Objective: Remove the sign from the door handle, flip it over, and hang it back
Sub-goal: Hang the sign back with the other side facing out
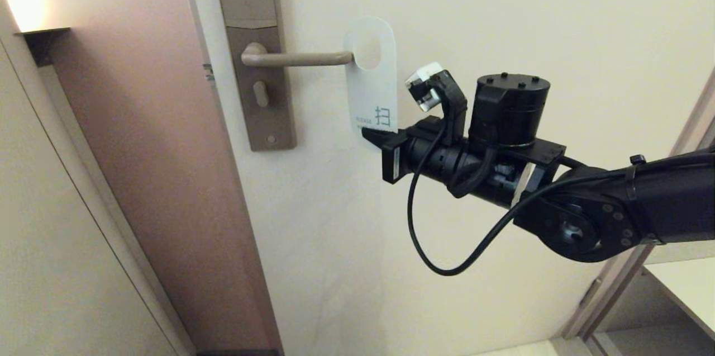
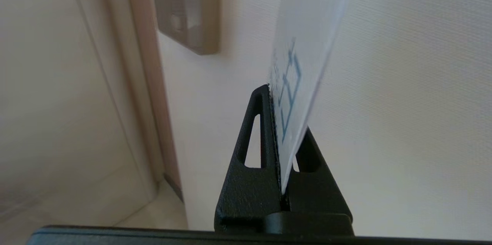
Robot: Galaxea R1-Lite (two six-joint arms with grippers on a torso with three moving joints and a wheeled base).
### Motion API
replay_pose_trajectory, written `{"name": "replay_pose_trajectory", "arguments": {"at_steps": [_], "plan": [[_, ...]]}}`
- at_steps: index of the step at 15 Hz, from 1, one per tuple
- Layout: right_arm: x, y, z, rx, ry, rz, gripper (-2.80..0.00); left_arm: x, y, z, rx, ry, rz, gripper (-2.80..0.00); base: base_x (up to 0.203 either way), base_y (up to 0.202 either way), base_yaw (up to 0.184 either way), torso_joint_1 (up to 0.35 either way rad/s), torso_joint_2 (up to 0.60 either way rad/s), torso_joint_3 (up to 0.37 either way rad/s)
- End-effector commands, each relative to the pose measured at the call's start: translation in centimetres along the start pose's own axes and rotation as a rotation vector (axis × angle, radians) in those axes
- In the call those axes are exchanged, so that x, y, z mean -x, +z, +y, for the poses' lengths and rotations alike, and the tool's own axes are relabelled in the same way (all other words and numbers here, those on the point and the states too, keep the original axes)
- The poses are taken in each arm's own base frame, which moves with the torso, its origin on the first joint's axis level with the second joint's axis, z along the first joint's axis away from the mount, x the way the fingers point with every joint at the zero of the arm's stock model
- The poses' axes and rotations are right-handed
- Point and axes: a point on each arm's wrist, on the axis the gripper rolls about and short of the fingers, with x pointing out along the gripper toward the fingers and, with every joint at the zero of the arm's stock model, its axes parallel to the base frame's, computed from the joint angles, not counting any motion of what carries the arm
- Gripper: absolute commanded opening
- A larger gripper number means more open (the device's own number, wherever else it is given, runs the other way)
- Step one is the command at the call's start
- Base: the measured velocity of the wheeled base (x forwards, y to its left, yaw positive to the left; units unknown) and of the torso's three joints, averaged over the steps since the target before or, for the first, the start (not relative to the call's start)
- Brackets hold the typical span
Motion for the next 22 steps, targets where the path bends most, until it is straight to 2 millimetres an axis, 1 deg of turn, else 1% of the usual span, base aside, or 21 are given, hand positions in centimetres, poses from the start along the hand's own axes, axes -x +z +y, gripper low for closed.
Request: {"name": "replay_pose_trajectory", "arguments": {"at_steps": [1,6,15,18,22], "plan": [[-0.3,0.2,0.7,0.003,0.02,-0.012,-2.8,0.0,0.0,0.0,-0.001,-0.001,0.001,-2.8,0.0,0.0,0.0,0.0,0.0,0.0],[-0.6,0.4,2.2,0.005,0.057,-0.019,-2.8,0.0,0.0,0.0,-0.001,-0.001,0.002,-2.8,0.0,0.0,0.0,0.0,0.0,0.0],[-0.7,0.2,2.4,0.005,0.062,-0.01,-2.8,0.0,0.0,0.0,-0.001,0.0,0.002,-2.8,0.0,0.0,0.0,0.0,0.0,0.0],[-0.8,0.4,3.3,0.005,0.088,-0.018,-2.8,0.0,0.0,0.0,-0.002,0.001,0.001,-2.8,0.0,0.0,0.0,0.0,0.0,0.0],[-1.1,0.1,4.7,0.008,0.123,-0.017,-2.8,0.0,0.0,0.0,0.0,-0.001,0.001,-2.8,0.0,0.0,0.0,0.0,0.0,0.0]]}}
